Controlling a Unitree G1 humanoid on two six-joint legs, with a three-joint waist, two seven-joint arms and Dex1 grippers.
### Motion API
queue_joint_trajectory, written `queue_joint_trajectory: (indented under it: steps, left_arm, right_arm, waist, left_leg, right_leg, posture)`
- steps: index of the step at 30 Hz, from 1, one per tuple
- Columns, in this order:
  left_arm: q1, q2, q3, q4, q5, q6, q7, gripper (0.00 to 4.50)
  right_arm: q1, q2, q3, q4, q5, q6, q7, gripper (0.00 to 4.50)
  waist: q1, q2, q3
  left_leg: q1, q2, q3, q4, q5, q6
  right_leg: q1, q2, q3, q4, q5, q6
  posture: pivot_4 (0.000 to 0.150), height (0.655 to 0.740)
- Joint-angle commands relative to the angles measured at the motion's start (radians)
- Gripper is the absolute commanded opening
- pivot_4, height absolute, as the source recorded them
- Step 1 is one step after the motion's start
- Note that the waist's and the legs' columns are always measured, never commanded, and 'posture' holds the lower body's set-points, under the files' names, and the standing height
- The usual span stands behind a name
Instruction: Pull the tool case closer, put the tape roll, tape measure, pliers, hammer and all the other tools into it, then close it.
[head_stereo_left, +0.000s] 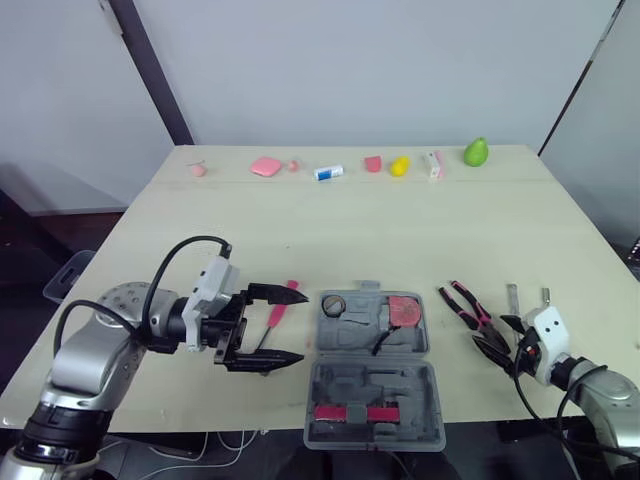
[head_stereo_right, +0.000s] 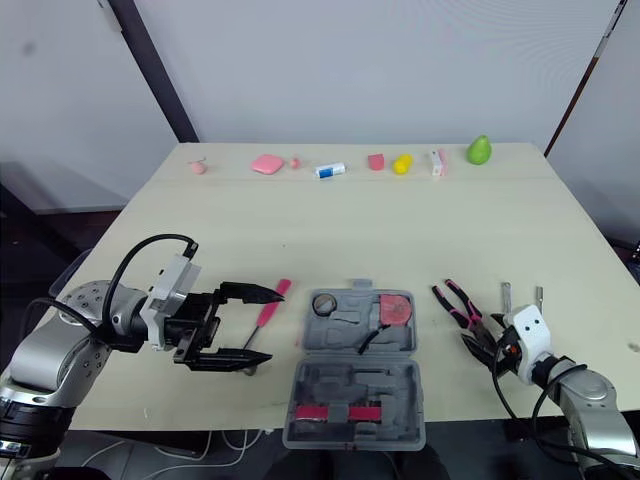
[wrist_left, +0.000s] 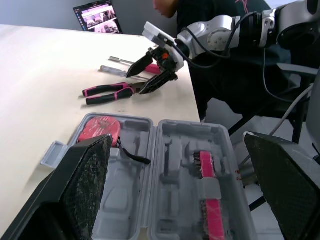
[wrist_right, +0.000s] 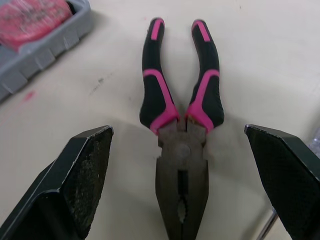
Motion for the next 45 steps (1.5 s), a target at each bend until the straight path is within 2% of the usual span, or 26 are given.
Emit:
queue_joint_trajectory:
  steps: [1,2,5,6,7,8,9,10,11,12,20,26,30,38,41,45]
  left_arm:
    - [-0.031,0.009,-0.011,-0.053,-0.023,0.009,-0.009,4.5]
    - [-0.036,0.007,-0.014,-0.054,-0.023,0.011,-0.007,4.5]
    - [-0.043,0.005,-0.019,-0.054,-0.022,0.012,-0.004,4.5]
    - [-0.044,0.004,-0.02,-0.055,-0.022,0.012,-0.003,4.5]
    - [-0.045,0.003,-0.021,-0.055,-0.022,0.012,-0.003,4.5]
    - [-0.045,0.002,-0.021,-0.055,-0.022,0.013,-0.003,4.5]
    - [-0.046,0.001,-0.022,-0.055,-0.021,0.012,-0.001,4.5]
    - [-0.046,0.0,-0.023,-0.055,-0.02,0.012,-0.001,4.5]
    - [-0.045,-0.001,-0.022,-0.055,-0.02,0.01,-0.001,4.5]
    - [-0.042,-0.002,-0.022,-0.056,-0.02,0.009,0.0,4.5]
    - [-0.024,-0.008,-0.005,-0.058,-0.032,0.002,-0.001,4.5]
    - [-0.021,-0.007,0.003,-0.021,-0.022,-0.018,-0.009,4.5]
    - [-0.038,0.001,0.001,0.047,0.009,-0.072,-0.043,4.5]
    - [-0.067,0.012,-0.003,0.177,0.072,-0.177,-0.105,4.5]
    - [-0.073,0.014,-0.008,0.197,0.085,-0.194,-0.115,4.5]
    - [-0.062,0.029,0.004,0.221,0.092,-0.204,-0.126,4.5]
  right_arm:
    - [-0.018,0.001,0.013,-0.003,-0.011,0.041,-0.013,4.44]
    - [-0.02,0.001,0.012,-0.004,-0.008,0.056,-0.014,4.44]
    - [-0.03,0.003,0.007,-0.002,-0.011,0.059,-0.021,3.28]
    - [-0.037,0.005,0.002,-0.001,-0.008,0.066,-0.026,3.1]
    - [-0.04,0.007,0.0,-0.002,-0.005,0.074,-0.03,2.4]
    - [-0.043,0.007,-0.001,-0.002,-0.006,0.079,-0.034,2.26]
    - [-0.045,0.007,-0.001,-0.003,-0.006,0.083,-0.035,1.73]
    - [-0.046,0.006,0.0,-0.003,-0.007,0.085,-0.036,1.55]
    - [-0.047,0.005,0.0,-0.005,-0.01,0.086,-0.04,1.13]
    - [-0.047,0.003,-0.001,-0.007,-0.014,0.086,-0.044,0.97]
    - [-0.024,-0.025,-0.025,-0.089,-0.008,0.112,-0.05,0.98]
    - [0.017,-0.107,-0.03,-0.302,0.032,0.185,0.018,0.98]
    - [0.006,-0.204,0.016,-0.433,0.041,0.269,0.097,0.98]
    - [-0.173,-0.263,0.218,-0.623,0.07,0.499,0.178,0.98]
    - [-0.248,-0.259,0.295,-0.628,0.049,0.535,0.191,0.98]
    - [-0.393,-0.234,0.436,-0.573,-0.014,0.579,0.204,0.98]
  waist:
    - [0.0,0.0,0.0]
    - [-0.001,0.0,0.0]
    - [-0.002,0.0,0.0]
    - [-0.001,0.0,0.0]
    - [-0.001,0.0,0.0]
    - [-0.001,0.0,0.0]
    - [-0.001,0.0,0.0]
    - [-0.001,0.0,0.0]
    - [-0.001,0.0,0.0]
    - [-0.001,0.0,0.0]
    - [0.0,0.0,0.0]
    - [0.0,0.001,0.001]
    - [-0.001,0.001,0.001]
    - [0.0,0.0,0.001]
    - [0.0,0.0,0.001]
    - [0.0,-0.001,0.002]
  left_leg:
    - [0.0,0.0,0.0,0.0,0.0,0.0]
    - [0.001,0.0,0.0,0.0,0.0,0.0]
    - [0.001,0.0,0.001,0.0,0.0,0.0]
    - [0.001,0.0,0.001,0.0,0.0,0.0]
    - [0.001,0.0,0.001,0.0,0.0,0.0]
    - [0.001,0.0,0.001,0.0,0.0,0.0]
    - [0.001,0.0,0.001,0.0,0.0,0.0]
    - [0.001,0.0,0.001,0.0,0.0,0.0]
    - [0.001,0.0,0.001,0.0,0.0,0.0]
    - [0.001,0.0,0.001,0.0,0.0,0.0]
    - [0.001,0.0,0.001,0.001,0.0,0.0]
    - [-0.002,0.0,0.001,0.001,0.0,0.0]
    - [-0.002,0.0,0.002,0.001,0.0,0.0]
    - [-0.005,0.001,0.0,0.001,0.0,0.0]
    - [-0.014,0.001,0.0,0.003,0.0,0.0]
    - [-0.015,0.0,0.0,0.003,0.0,0.0]
  right_leg:
    - [0.0,0.0,0.0,0.0,0.0,0.0]
    - [0.0,0.0,0.001,0.0,0.0,0.0]
    - [0.0,0.001,0.002,0.001,0.0,0.0]
    - [0.0,0.001,0.002,0.001,0.0,0.0]
    - [0.0,0.001,0.002,0.001,0.0,0.0]
    - [0.0,0.001,0.002,0.001,0.0,0.0]
    - [0.0,0.001,0.002,0.001,0.0,0.0]
    - [0.0,0.001,0.002,0.001,0.0,0.0]
    - [0.0,0.001,0.002,0.001,0.0,0.0]
    - [0.0,0.001,0.002,0.001,0.0,0.0]
    - [0.0,0.001,0.002,0.001,0.0,0.0]
    - [-0.003,0.001,0.003,0.001,0.0,0.0]
    - [-0.004,0.002,0.003,0.002,0.0,0.0]
    - [-0.006,0.003,0.001,0.001,0.0,0.0]
    - [-0.013,0.002,0.002,0.002,0.001,0.001]
    - [-0.014,0.002,0.001,0.002,0.001,0.001]
  posture:
    - [0.15,0.74]
    - [0.15,0.74]
    - [0.15,0.74]
    - [0.15,0.74]
    - [0.15,0.74]
    - [0.15,0.74]
    - [0.15,0.74]
    - [0.15,0.74]
    - [0.15,0.74]
    - [0.15,0.74]
    - [0.15,0.74]
    - [0.15,0.74]
    - [0.15,0.74]
    - [0.15,0.74]
    - [0.15,0.74]
    - [0.15,0.74]
